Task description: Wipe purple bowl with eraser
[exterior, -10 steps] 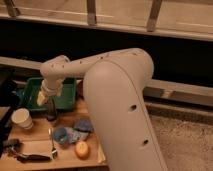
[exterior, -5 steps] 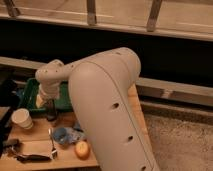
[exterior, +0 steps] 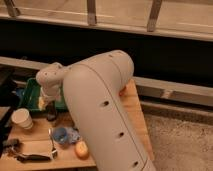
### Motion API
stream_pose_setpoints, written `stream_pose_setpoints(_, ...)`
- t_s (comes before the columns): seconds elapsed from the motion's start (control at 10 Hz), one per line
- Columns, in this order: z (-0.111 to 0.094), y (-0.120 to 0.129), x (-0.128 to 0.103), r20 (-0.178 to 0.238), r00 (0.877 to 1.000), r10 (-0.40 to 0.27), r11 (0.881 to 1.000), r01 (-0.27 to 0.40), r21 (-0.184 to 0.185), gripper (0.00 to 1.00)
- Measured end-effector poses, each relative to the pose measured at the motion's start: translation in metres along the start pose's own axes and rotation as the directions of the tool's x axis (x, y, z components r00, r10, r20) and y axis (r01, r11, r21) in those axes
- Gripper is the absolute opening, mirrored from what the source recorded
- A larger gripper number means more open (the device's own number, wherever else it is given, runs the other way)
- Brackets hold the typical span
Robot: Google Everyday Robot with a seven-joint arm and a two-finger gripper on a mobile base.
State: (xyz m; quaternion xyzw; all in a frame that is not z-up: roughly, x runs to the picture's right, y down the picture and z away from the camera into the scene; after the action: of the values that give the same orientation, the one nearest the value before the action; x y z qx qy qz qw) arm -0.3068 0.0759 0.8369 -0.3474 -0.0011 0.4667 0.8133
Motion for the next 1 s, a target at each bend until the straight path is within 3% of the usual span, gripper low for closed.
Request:
stream_pose_setpoints(0.2,0.003,0.000,0.003,-0.011,1.000,0.001,1.000,0.000,0.010,0.62)
stream_pose_setpoints(0.6,-0.001,-0.001,0.002,0.000,1.000,-0.005,1.000,0.005,0.029,0.20)
stream_pose_setpoints(0.8,-0.006,-0.003,-0.001,0.017,1.000,-0.003,1.000,0.003,0.026,0.04)
stream_pose_setpoints(1.0,-0.020,-0.005,-0.009,0.058,0.998,-0.008,1.000,0.007,0.006,0.00)
